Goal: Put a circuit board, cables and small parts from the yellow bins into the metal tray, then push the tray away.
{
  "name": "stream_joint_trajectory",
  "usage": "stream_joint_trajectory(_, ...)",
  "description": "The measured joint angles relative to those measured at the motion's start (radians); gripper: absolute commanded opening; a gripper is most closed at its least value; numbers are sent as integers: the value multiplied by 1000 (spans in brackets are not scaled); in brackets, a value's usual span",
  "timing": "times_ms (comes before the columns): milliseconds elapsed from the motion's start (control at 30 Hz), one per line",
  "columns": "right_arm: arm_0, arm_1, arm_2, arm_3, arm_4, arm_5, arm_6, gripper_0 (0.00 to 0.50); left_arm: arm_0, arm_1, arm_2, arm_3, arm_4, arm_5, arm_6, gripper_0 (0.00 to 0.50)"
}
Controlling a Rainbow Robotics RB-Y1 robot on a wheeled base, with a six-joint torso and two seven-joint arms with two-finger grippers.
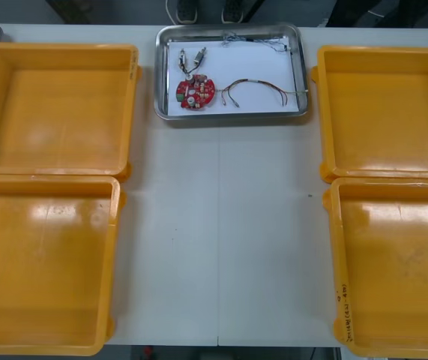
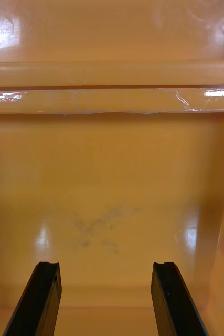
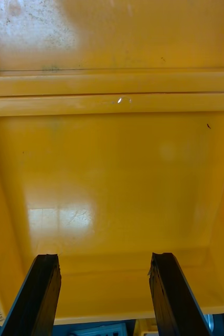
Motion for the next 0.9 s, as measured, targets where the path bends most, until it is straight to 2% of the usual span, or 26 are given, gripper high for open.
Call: stream_joint_trajectory(900, 0, -1, 0, 0, -2, 0, 0, 500, 0, 0, 0, 0, 0, 0, 0, 500)
